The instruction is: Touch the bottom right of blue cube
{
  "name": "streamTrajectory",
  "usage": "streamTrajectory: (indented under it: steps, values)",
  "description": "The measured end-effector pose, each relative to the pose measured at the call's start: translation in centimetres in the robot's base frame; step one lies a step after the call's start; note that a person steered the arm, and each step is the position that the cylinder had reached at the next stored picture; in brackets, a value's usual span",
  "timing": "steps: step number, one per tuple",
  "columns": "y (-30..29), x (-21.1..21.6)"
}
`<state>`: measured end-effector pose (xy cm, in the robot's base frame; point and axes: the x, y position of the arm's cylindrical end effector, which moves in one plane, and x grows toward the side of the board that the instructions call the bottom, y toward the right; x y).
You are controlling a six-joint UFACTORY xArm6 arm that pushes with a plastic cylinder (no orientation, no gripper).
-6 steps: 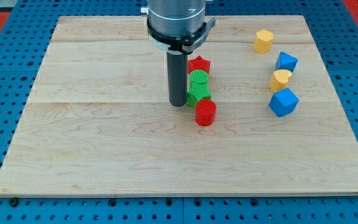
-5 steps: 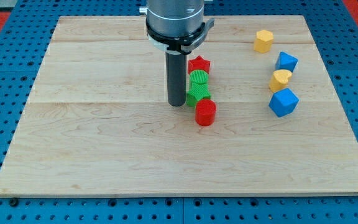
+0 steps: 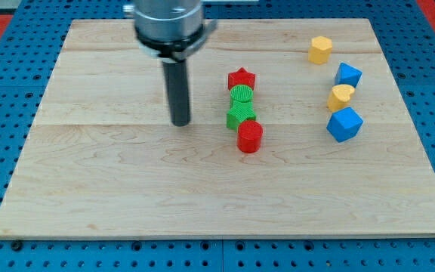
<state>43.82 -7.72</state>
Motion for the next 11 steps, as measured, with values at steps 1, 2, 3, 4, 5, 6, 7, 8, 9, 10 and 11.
streamTrajectory:
  steps: [1, 2, 3, 4, 5, 6, 7, 8, 9, 10, 11]
  values:
    - [-2.8, 3.2]
    - [-2.2, 9.9]
    - [0.5, 12.2]
    - [5.0, 12.3]
    - [11.3, 12.3]
    - [18.6, 13.4]
    - [23.5, 13.4]
    - [26.1, 13.2]
    - [29.1, 12.2]
    - [28.8, 10.0]
    - [28.1, 7.4]
